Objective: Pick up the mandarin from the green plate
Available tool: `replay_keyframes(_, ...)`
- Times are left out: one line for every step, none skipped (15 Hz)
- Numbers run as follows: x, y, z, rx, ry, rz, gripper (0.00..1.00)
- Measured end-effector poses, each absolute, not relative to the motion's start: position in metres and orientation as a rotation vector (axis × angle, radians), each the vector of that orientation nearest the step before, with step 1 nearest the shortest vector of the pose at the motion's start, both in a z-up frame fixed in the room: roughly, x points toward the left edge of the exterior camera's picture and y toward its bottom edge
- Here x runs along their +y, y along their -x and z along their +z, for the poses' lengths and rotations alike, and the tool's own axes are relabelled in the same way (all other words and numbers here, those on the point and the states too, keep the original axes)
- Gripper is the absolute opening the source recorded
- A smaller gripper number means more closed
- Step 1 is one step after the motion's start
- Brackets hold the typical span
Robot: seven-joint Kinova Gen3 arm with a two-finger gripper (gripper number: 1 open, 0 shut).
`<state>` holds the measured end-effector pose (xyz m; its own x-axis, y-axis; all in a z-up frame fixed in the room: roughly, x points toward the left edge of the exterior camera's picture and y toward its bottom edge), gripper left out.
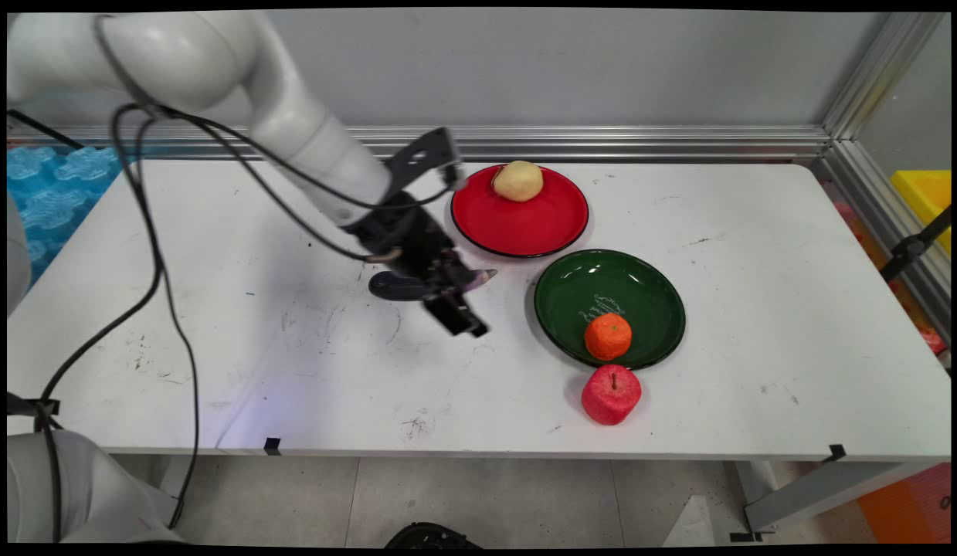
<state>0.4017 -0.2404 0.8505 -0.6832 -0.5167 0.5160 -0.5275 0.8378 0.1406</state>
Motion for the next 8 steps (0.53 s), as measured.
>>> replay_keyframes(-0.245, -0.392, 0.849, -2.447, -0.754, 0.039, 1.00)
replay_keyframes(-0.249, -0.380, 0.846, -2.432, -0.738, 0.057, 1.00)
replay_keyframes(-0.253, -0.369, 0.842, -2.420, -0.721, 0.076, 1.00)
replay_keyframes(-0.256, -0.361, 0.839, -2.413, -0.706, 0.091, 1.00)
replay_keyframes(-0.257, -0.355, 0.837, -2.408, -0.695, 0.103, 1.00)
replay_keyframes(-0.260, -0.347, 0.833, -2.403, -0.678, 0.120, 1.00)
replay_keyframes(-0.262, -0.342, 0.830, -2.398, -0.668, 0.132, 1.00)
replay_keyframes(-0.265, -0.334, 0.826, -2.390, -0.651, 0.153, 1.00)
